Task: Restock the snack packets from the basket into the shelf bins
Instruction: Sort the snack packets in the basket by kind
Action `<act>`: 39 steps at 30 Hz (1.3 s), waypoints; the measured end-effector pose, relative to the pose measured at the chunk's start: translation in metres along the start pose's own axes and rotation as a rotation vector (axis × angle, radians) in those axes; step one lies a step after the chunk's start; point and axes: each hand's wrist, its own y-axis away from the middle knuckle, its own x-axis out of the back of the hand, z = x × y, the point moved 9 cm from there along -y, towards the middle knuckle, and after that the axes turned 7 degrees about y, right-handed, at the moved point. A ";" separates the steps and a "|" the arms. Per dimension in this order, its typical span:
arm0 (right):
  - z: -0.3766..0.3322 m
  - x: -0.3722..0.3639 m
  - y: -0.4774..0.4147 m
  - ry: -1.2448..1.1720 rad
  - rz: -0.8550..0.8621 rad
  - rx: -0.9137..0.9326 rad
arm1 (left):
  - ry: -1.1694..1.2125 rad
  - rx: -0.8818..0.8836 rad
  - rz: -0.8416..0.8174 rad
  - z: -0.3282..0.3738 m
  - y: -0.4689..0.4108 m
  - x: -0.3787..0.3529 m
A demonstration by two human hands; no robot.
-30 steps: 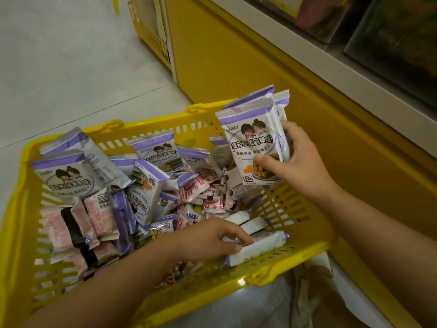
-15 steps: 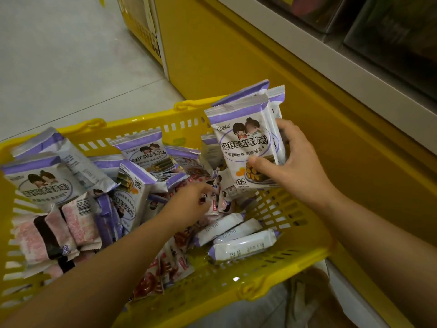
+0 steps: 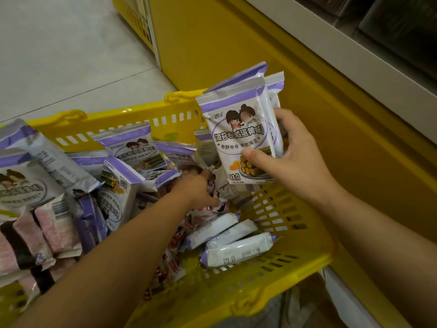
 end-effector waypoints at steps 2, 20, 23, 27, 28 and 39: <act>-0.003 -0.001 -0.003 0.038 0.010 0.011 | 0.003 0.014 0.006 -0.001 0.001 -0.006; -0.002 -0.003 -0.007 -0.004 -0.027 0.021 | 0.077 0.188 0.159 -0.004 0.009 -0.012; -0.001 -0.003 -0.008 -0.003 -0.018 0.024 | 0.024 0.161 0.149 -0.002 0.013 -0.018; -0.001 -0.003 -0.007 0.004 -0.018 0.023 | -0.040 0.134 0.150 0.000 0.016 -0.022; -0.001 -0.003 -0.007 0.010 -0.016 0.024 | -0.039 0.128 0.144 0.001 0.016 -0.022; -0.003 -0.002 -0.006 0.022 -0.014 0.019 | 0.219 -0.145 0.386 0.003 0.032 -0.008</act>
